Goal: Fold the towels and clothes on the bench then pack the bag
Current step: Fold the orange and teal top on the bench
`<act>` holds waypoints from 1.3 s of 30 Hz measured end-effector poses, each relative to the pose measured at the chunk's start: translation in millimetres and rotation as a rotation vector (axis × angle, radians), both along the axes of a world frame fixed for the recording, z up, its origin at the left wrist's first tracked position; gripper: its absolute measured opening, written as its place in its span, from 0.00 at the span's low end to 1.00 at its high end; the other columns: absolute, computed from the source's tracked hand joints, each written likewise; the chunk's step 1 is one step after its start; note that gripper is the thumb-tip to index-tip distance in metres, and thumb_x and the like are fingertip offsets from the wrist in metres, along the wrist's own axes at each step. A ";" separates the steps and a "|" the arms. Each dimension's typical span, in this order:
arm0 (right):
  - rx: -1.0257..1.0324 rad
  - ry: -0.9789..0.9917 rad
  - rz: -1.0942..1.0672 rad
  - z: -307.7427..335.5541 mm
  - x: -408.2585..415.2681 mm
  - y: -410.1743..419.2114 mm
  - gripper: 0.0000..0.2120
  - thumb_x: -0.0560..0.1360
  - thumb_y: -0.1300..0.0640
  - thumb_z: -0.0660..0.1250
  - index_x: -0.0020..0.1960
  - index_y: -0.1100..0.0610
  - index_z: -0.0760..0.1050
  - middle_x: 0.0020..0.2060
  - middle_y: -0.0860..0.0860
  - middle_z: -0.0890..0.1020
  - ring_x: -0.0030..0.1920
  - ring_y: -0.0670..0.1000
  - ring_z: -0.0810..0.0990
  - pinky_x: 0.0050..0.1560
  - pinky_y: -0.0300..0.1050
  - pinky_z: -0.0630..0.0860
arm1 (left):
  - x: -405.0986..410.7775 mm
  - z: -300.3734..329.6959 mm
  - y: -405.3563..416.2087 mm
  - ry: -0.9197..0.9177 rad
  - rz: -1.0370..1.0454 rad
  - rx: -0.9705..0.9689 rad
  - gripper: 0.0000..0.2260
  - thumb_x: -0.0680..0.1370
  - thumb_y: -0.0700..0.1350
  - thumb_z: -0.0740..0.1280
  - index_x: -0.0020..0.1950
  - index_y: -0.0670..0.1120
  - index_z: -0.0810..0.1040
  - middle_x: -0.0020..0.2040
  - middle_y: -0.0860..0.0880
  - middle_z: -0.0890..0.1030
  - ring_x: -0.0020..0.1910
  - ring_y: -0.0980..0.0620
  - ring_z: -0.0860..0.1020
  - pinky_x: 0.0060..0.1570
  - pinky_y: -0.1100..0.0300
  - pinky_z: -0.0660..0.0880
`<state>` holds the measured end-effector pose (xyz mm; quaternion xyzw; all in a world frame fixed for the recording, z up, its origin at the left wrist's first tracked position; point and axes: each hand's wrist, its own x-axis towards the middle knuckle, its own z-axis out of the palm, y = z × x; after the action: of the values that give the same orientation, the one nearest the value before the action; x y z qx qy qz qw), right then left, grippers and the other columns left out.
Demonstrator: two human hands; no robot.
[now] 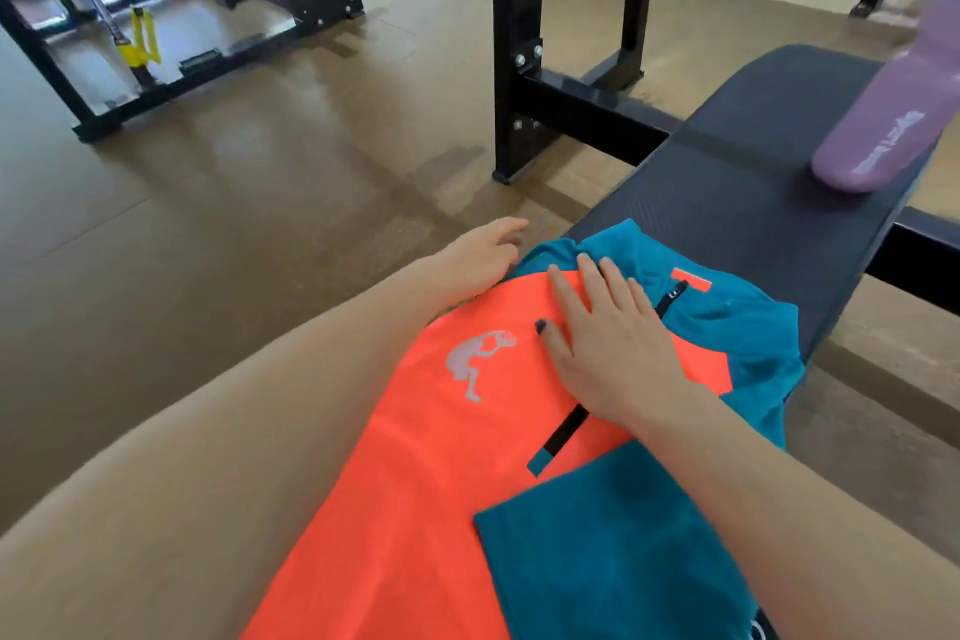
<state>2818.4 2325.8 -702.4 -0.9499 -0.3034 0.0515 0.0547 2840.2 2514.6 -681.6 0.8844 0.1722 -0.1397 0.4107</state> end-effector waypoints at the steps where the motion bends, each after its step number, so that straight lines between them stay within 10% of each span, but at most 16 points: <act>1: 0.001 -0.004 0.007 -2.0 0.8 1.9 0.38 0.75 0.38 0.35 0.81 0.50 0.53 0.81 0.57 0.54 0.80 0.58 0.51 0.80 0.56 0.48 | 9.6 -1.6 -3.0 0.010 -0.015 -0.033 0.26 0.80 0.33 0.55 0.79 0.46 0.65 0.76 0.46 0.70 0.72 0.50 0.70 0.66 0.63 0.66; 7: 0.019 0.003 0.037 -3.7 4.9 -1.0 0.37 0.76 0.38 0.36 0.81 0.51 0.56 0.81 0.57 0.56 0.80 0.59 0.52 0.80 0.57 0.50 | 38.6 -6.4 -9.4 0.103 -0.096 0.112 0.10 0.82 0.37 0.56 0.50 0.42 0.77 0.46 0.49 0.76 0.48 0.50 0.73 0.36 0.64 0.67; 10: 0.019 0.017 0.048 -4.3 7.1 -1.7 0.37 0.76 0.38 0.36 0.81 0.50 0.54 0.81 0.56 0.54 0.81 0.58 0.50 0.80 0.57 0.49 | 40.7 -8.1 -1.8 0.108 -0.149 0.177 0.11 0.81 0.39 0.58 0.39 0.45 0.71 0.40 0.50 0.72 0.40 0.53 0.70 0.36 0.61 0.66; 22: -0.054 0.037 0.053 2.8 10.5 0.5 0.43 0.70 0.36 0.28 0.82 0.49 0.47 0.82 0.56 0.49 0.81 0.58 0.47 0.80 0.55 0.47 | -19.5 53.2 39.6 -0.072 -0.552 0.644 0.09 0.76 0.51 0.67 0.39 0.52 0.69 0.33 0.53 0.75 0.33 0.58 0.73 0.35 0.54 0.70; 33: -0.040 0.118 0.045 7.3 13.3 0.4 0.31 0.82 0.37 0.47 0.81 0.48 0.50 0.82 0.56 0.48 0.81 0.57 0.45 0.80 0.55 0.46 | -129.1 107.5 1.0 0.035 -0.545 1.029 0.08 0.79 0.46 0.61 0.56 0.50 0.64 0.39 0.48 0.73 0.41 0.40 0.77 0.38 0.53 0.68; 39: 0.069 0.010 0.060 34.8 0.1 -0.3 0.17 0.77 0.54 0.61 0.63 0.60 0.73 0.68 0.60 0.71 0.70 0.60 0.67 0.68 0.54 0.67 | -193.0 75.0 -52.0 0.050 -0.519 1.014 0.13 0.79 0.40 0.59 0.63 0.48 0.64 0.53 0.48 0.77 0.50 0.41 0.79 0.38 0.53 0.63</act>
<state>2818.5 2325.5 -667.5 -0.9376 -0.3332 0.0474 0.0874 2647.2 2462.7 -606.6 0.9806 0.0043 -0.1568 -0.1172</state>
